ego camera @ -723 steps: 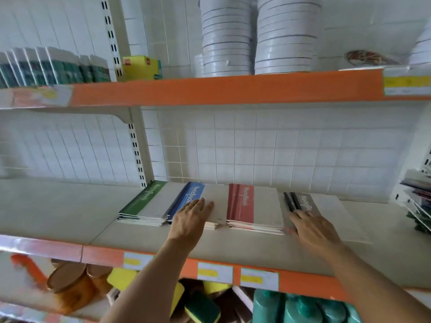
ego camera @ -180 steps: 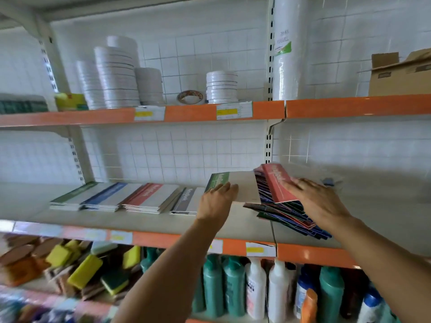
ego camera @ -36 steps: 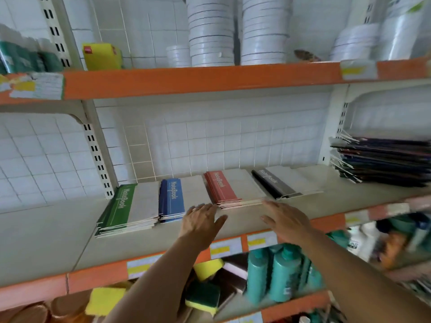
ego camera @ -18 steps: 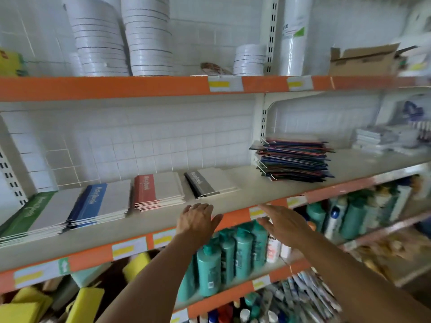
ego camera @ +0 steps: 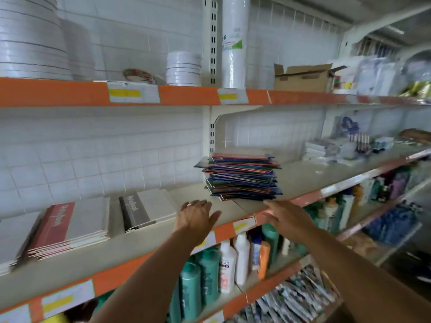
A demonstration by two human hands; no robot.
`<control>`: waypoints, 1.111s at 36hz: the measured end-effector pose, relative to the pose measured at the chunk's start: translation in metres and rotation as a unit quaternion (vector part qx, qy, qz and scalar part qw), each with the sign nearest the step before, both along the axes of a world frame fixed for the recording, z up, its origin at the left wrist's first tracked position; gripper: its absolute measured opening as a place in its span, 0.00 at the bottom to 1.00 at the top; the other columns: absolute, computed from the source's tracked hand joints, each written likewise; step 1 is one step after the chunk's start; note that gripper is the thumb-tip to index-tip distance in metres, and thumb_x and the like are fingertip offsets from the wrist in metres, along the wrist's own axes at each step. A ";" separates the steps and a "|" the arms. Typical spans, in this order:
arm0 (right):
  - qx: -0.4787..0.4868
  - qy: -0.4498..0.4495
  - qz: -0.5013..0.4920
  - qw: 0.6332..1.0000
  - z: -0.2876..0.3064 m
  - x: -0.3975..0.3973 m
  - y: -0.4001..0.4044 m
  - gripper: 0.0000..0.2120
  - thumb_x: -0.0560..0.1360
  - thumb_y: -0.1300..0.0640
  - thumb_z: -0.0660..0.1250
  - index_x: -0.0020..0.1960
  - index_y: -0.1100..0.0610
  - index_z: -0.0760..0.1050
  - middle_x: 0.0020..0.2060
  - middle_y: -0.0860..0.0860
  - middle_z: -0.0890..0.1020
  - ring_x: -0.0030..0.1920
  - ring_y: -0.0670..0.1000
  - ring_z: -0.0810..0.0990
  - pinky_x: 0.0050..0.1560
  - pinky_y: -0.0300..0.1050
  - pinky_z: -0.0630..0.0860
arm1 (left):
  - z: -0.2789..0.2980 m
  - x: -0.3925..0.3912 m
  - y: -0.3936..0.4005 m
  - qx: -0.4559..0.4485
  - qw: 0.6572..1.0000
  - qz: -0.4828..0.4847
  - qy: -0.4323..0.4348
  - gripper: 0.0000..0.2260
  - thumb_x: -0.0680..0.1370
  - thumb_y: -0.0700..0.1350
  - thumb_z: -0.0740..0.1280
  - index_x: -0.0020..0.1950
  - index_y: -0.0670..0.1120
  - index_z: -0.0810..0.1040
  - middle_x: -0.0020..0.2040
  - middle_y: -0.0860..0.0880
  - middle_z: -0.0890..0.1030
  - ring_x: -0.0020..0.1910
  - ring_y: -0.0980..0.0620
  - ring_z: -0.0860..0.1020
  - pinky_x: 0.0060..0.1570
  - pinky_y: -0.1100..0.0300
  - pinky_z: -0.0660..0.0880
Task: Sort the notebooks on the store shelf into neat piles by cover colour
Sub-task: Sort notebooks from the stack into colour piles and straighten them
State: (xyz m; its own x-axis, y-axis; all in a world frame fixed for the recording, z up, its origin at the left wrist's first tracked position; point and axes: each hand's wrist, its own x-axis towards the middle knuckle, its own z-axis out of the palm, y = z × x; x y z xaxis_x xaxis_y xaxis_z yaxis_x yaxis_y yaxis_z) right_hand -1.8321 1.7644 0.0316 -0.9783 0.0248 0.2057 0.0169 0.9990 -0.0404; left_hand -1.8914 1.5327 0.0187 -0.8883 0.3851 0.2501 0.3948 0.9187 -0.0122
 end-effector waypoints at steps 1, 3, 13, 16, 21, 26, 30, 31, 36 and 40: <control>0.002 0.005 -0.005 1.000 0.003 -0.008 0.008 0.24 0.81 0.45 0.54 0.75 0.51 0.60 0.69 0.52 0.71 0.67 0.53 0.70 0.64 0.46 0.68 | 0.003 -0.008 0.007 0.006 1.000 -0.005 0.005 0.23 0.82 0.59 0.48 0.70 0.49 0.69 0.70 0.51 0.71 0.70 0.51 0.67 0.68 0.56 0.59; -0.002 0.022 -0.013 1.000 0.010 -0.025 0.021 0.24 0.81 0.44 0.55 0.74 0.51 0.62 0.68 0.52 0.73 0.66 0.53 0.72 0.63 0.46 0.68 | 0.009 -0.024 0.020 0.019 1.000 -0.011 0.022 0.23 0.82 0.60 0.48 0.70 0.51 0.69 0.70 0.52 0.71 0.69 0.52 0.67 0.68 0.56 0.61; 0.013 0.087 -0.047 0.995 0.046 -0.096 0.077 0.21 0.82 0.46 0.53 0.74 0.50 0.62 0.65 0.52 0.75 0.63 0.55 0.73 0.59 0.46 0.71 | 0.046 -0.093 0.083 0.055 0.997 -0.033 0.042 0.23 0.82 0.58 0.49 0.75 0.51 0.62 0.74 0.51 0.65 0.72 0.50 0.64 0.71 0.53 0.58; 0.004 0.088 -0.051 0.995 0.048 -0.110 0.089 0.20 0.82 0.48 0.53 0.73 0.49 0.63 0.64 0.51 0.76 0.61 0.54 0.73 0.57 0.46 0.71 | 0.053 -0.106 0.105 0.046 0.997 -0.043 0.049 0.22 0.83 0.58 0.49 0.74 0.51 0.62 0.74 0.50 0.65 0.72 0.49 0.64 0.71 0.51 0.57; 0.005 0.090 -0.045 0.995 0.049 -0.134 0.117 0.20 0.81 0.60 0.54 0.72 0.51 0.64 0.64 0.51 0.75 0.60 0.53 0.74 0.57 0.45 0.71 | 0.063 -0.124 0.143 0.038 0.996 -0.048 0.062 0.22 0.83 0.57 0.50 0.74 0.50 0.61 0.73 0.49 0.65 0.73 0.47 0.62 0.72 0.50 0.56; -0.009 0.072 -0.009 0.997 0.053 -0.157 0.143 0.30 0.76 0.70 0.56 0.75 0.53 0.60 0.70 0.53 0.70 0.66 0.53 0.70 0.63 0.45 0.69 | 0.068 -0.132 0.183 0.046 0.997 -0.025 0.051 0.23 0.83 0.58 0.49 0.75 0.49 0.58 0.76 0.47 0.61 0.75 0.47 0.57 0.73 0.49 0.50; -0.014 0.070 0.049 0.996 0.055 -0.179 0.162 0.32 0.73 0.72 0.57 0.75 0.53 0.60 0.71 0.52 0.69 0.68 0.53 0.68 0.62 0.43 0.69 | 0.067 -0.136 0.211 0.055 0.998 0.009 0.026 0.24 0.82 0.59 0.48 0.76 0.51 0.56 0.77 0.47 0.57 0.76 0.46 0.53 0.74 0.47 0.48; -0.019 0.071 0.064 0.995 0.056 -0.183 0.165 0.34 0.73 0.73 0.57 0.76 0.52 0.59 0.71 0.52 0.68 0.68 0.52 0.68 0.61 0.43 0.69 | 0.066 -0.138 0.217 0.053 0.998 0.020 0.017 0.25 0.82 0.60 0.47 0.77 0.51 0.55 0.78 0.47 0.56 0.77 0.46 0.51 0.74 0.47 0.46; -0.015 0.060 0.139 0.988 0.055 -0.203 0.174 0.37 0.74 0.73 0.58 0.78 0.53 0.52 0.76 0.50 0.59 0.74 0.52 0.60 0.70 0.45 0.62 | 0.060 -0.143 0.237 0.043 0.996 0.076 -0.019 0.26 0.82 0.61 0.46 0.76 0.51 0.56 0.78 0.46 0.54 0.77 0.44 0.49 0.75 0.44 0.44; -0.003 0.049 0.178 0.983 0.053 -0.216 0.176 0.39 0.73 0.74 0.58 0.78 0.54 0.50 0.77 0.51 0.56 0.75 0.52 0.57 0.73 0.47 0.58 | 0.055 -0.142 0.240 0.056 0.991 0.116 -0.035 0.27 0.81 0.63 0.46 0.76 0.50 0.58 0.78 0.46 0.55 0.77 0.44 0.49 0.74 0.45 0.44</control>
